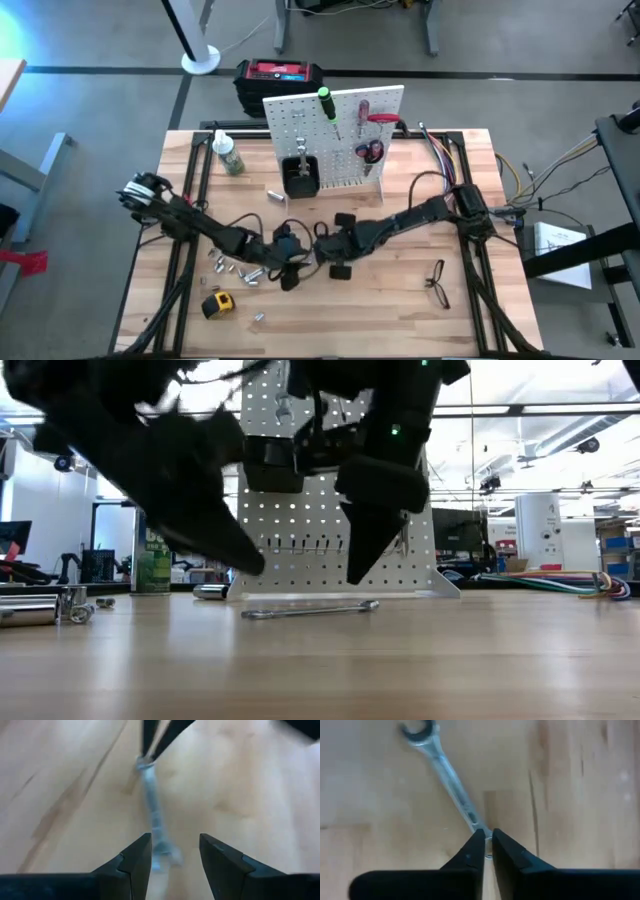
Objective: Hang tools onto peg board
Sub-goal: Hang the silver wrench on the pegboard
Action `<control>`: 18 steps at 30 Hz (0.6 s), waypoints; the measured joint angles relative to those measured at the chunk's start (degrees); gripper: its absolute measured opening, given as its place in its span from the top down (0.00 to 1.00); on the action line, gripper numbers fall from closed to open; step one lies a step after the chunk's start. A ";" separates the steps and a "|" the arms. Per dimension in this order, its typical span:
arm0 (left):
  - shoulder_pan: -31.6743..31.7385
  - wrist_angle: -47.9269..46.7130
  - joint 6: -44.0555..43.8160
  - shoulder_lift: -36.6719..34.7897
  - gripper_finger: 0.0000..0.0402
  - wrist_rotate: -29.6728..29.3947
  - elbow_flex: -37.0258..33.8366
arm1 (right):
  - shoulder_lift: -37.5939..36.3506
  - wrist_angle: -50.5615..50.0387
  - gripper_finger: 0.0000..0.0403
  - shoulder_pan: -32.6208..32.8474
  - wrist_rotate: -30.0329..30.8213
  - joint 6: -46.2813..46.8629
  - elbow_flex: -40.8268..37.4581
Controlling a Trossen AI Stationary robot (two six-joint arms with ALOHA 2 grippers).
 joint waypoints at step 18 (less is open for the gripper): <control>2.67 1.84 -0.93 6.40 0.61 4.70 -0.25 | -3.68 7.30 0.64 -3.48 -3.76 9.27 -9.87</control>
